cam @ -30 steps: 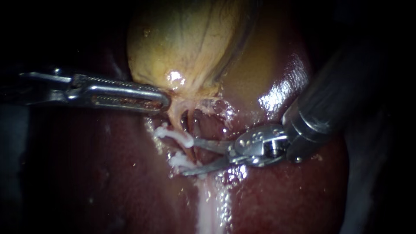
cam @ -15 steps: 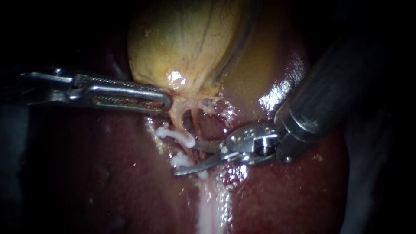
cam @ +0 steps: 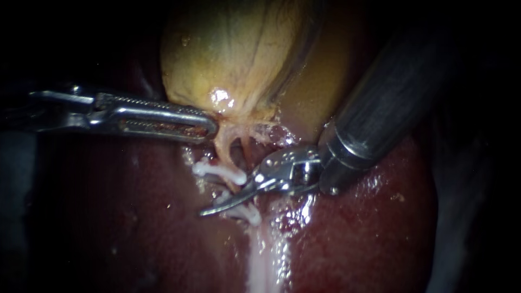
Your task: Go to the cutting position left tube
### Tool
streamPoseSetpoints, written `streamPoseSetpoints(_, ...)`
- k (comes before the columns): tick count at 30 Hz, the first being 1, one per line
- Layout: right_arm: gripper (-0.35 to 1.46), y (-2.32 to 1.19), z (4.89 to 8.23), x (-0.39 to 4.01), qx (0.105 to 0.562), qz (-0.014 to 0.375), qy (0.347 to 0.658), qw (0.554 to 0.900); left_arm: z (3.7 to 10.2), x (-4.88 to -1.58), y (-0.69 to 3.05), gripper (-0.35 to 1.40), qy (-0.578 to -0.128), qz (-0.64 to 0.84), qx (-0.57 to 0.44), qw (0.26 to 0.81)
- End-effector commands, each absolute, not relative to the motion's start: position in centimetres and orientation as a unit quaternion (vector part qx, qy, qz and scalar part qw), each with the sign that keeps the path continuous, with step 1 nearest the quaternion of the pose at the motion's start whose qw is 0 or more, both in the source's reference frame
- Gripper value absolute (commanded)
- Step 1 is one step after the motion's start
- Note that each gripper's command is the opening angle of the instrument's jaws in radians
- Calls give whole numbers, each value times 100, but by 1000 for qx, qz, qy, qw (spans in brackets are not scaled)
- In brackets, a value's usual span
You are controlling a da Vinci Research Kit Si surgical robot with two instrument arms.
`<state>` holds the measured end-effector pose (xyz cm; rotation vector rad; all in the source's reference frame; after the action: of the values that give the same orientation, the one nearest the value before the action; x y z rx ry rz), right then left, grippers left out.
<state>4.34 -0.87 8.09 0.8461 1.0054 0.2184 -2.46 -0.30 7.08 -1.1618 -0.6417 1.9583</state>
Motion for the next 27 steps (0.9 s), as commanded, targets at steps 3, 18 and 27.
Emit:
streamPoseSetpoints(3,122,-88,808,435,393,102,469,785,708,-247,-30,-35,-251,766,-454,379)
streamPoseSetpoints(18,117,-99,805,449,414,92,473,772,709,-249,-30,-35,-251,766,-454,378)
streamPoseSetpoints(27,117,-97,808,450,410,94,475,773,709,-249,-30,-35,-251,766,-454,378)
